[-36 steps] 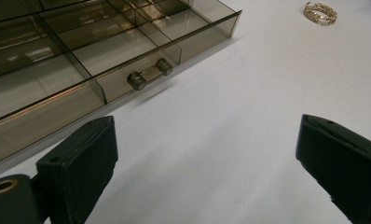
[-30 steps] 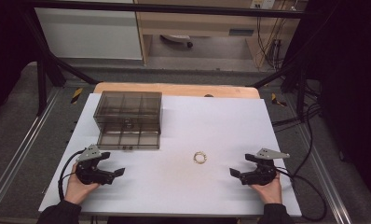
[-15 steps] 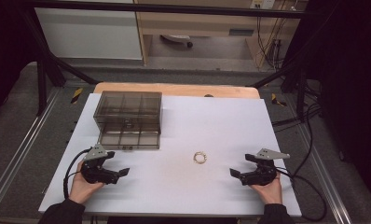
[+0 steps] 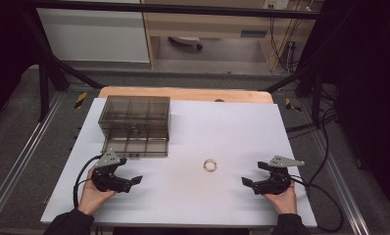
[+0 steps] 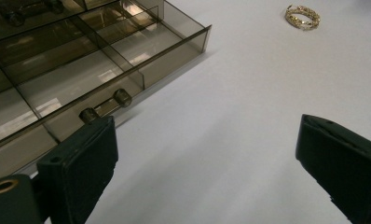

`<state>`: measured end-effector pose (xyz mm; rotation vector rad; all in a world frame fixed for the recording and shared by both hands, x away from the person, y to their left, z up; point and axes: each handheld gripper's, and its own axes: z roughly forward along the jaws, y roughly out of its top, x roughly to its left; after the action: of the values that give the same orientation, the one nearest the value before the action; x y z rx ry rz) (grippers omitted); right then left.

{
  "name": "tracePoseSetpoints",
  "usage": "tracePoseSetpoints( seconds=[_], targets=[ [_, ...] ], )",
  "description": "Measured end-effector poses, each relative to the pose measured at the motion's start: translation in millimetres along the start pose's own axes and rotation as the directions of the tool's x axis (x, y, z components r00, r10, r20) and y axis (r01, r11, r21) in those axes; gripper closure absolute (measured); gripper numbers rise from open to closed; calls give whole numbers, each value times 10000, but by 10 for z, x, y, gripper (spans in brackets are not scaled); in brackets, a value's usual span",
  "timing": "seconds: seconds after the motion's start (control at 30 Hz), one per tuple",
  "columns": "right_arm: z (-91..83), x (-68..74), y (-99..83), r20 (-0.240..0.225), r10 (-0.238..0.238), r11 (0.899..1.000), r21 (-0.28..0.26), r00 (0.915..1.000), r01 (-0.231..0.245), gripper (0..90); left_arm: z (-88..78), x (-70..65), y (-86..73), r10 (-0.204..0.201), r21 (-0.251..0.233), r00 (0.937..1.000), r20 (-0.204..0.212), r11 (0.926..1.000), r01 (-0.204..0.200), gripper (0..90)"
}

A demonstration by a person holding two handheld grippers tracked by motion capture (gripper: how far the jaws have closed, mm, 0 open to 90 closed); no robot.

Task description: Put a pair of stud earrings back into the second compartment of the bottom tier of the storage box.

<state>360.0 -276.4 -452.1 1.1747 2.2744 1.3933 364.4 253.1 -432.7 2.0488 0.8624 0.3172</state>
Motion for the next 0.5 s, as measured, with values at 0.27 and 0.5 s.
tracePoseSetpoints(
  seconds=[0.27,0.5],
  targets=[
    [4,2,-1,25,-36,10000,32,10000,36,8,81,-96,123,46,135,10000,-28,9999,-46,57],
    [5,5,-1,50,-48,10000,57,10000,48,8,145,-167,228,94,158,9999,97,9998,-96,57]
  ],
)
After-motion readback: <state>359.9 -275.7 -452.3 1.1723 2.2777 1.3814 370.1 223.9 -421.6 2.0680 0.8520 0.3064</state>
